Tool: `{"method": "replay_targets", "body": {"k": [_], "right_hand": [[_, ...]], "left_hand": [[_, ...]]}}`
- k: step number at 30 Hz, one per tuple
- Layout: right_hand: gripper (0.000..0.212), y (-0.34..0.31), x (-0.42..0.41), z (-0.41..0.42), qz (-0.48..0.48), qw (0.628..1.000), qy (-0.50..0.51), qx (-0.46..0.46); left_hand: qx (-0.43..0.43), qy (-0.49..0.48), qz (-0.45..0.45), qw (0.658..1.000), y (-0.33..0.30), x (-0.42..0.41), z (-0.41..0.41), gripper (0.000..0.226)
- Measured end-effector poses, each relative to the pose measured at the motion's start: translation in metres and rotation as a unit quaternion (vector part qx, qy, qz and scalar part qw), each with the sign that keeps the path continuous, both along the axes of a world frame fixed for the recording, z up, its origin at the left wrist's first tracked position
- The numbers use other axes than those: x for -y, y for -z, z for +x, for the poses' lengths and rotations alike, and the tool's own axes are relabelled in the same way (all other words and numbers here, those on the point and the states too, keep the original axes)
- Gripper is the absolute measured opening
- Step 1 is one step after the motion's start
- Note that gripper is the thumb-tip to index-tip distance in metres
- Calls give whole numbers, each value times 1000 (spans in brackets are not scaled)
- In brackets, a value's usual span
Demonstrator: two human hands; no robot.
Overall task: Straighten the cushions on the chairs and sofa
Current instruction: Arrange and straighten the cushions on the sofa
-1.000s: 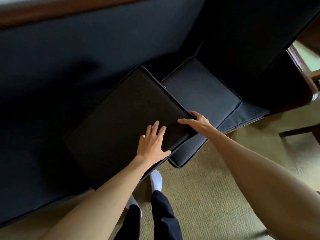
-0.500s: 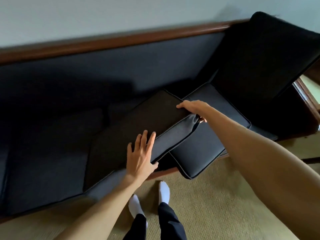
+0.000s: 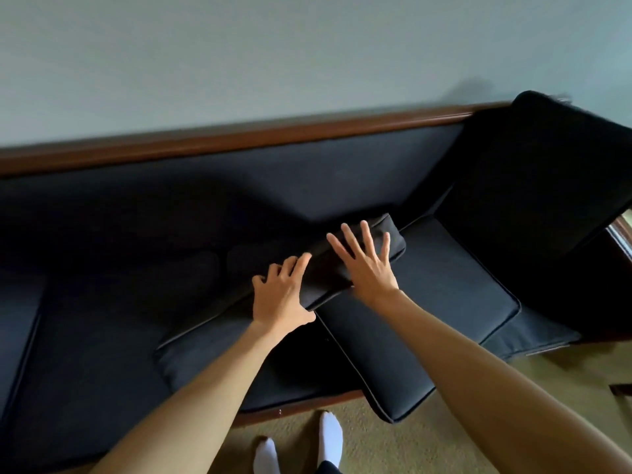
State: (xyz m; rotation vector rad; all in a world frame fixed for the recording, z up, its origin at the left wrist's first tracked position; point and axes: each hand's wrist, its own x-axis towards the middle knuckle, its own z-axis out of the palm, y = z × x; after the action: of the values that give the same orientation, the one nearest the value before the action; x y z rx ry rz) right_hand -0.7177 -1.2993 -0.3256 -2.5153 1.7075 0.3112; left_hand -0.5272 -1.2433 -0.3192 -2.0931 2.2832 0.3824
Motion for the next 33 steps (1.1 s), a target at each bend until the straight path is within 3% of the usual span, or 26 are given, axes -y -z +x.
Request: {"method": "replay_targets", "body": {"k": [6, 12, 16, 24, 33], "right_hand": [[116, 4, 22, 10, -3, 998, -24, -57], [118, -6, 44, 34, -36, 995, -62, -73], [105, -28, 70, 68, -46, 994, -78, -54], [99, -60, 86, 208, -9, 993, -109, -46], [99, -52, 73, 375, 38, 995, -93, -22]], "left_hand": [[75, -47, -21, 996, 18, -21, 15, 132], [83, -57, -8, 995, 8, 7, 40, 116], [59, -52, -5, 997, -6, 32, 80, 111], [15, -20, 28, 999, -36, 50, 235, 113], [49, 16, 61, 997, -51, 53, 414, 121]]}}
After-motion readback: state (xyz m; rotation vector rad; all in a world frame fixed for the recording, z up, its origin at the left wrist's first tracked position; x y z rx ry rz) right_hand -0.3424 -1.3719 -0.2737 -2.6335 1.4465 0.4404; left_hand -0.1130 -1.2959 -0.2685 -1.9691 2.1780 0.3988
